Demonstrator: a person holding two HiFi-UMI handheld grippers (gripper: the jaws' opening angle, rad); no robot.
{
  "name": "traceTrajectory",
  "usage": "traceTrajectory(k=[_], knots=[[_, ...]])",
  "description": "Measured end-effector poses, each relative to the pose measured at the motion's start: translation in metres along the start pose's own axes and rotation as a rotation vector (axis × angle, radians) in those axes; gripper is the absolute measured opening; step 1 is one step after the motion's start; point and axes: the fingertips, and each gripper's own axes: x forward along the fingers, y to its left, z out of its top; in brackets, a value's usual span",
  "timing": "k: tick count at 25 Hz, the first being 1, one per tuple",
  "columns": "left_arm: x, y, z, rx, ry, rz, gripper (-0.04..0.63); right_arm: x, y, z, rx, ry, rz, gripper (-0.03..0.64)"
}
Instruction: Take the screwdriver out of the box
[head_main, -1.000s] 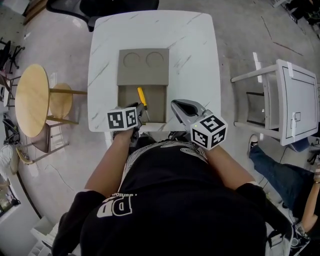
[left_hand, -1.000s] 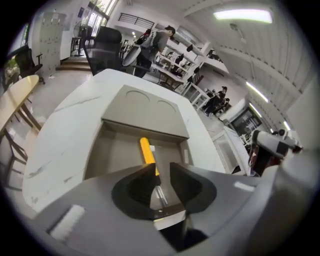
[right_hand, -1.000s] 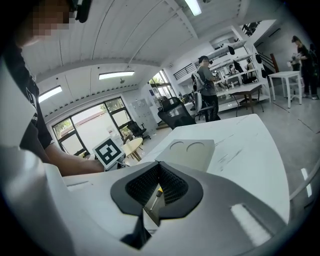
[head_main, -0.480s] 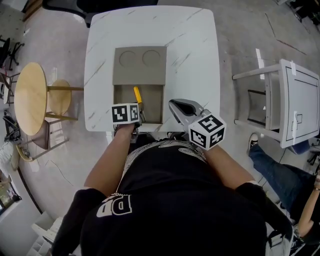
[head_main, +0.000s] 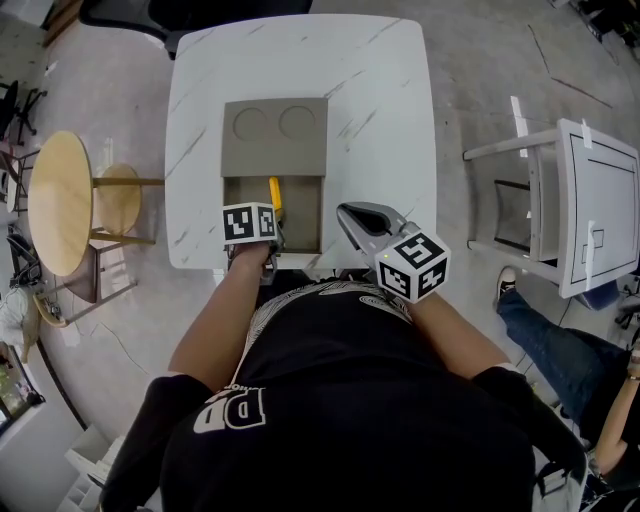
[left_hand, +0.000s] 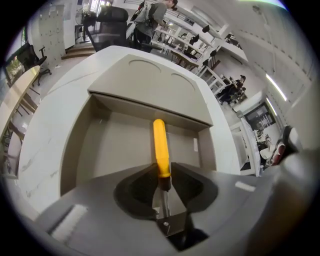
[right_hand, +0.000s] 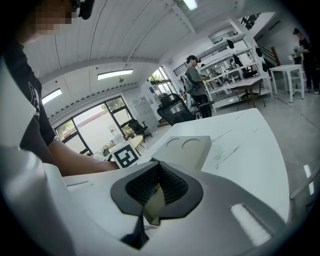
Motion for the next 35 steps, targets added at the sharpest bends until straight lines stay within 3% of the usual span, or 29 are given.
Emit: traceTrajectory(k=[14,21,29,35], knots=[[0.006,0.002,-0.002,0.054,0.04,-0.031,0.143,-0.002,-0.002,-0.001,0.015,-0.011,-0.043,0.002],[-0.005,-0.006,0.001,0.168,0.017,-0.045,0.141,-0.001,0.005,0.0,0.019,-0.025,-0.069,0.002],[-0.031,-0.013,0.003,0.181,-0.02,-0.11,0.141,0.002,0.019,0.007,0.004,-0.053,-0.09,0.002],[-0.063,-0.018,0.01,0.181,-0.103,-0.178,0.141,0.005,0.03,0.009,0.004,-0.071,-0.1,0.002]])
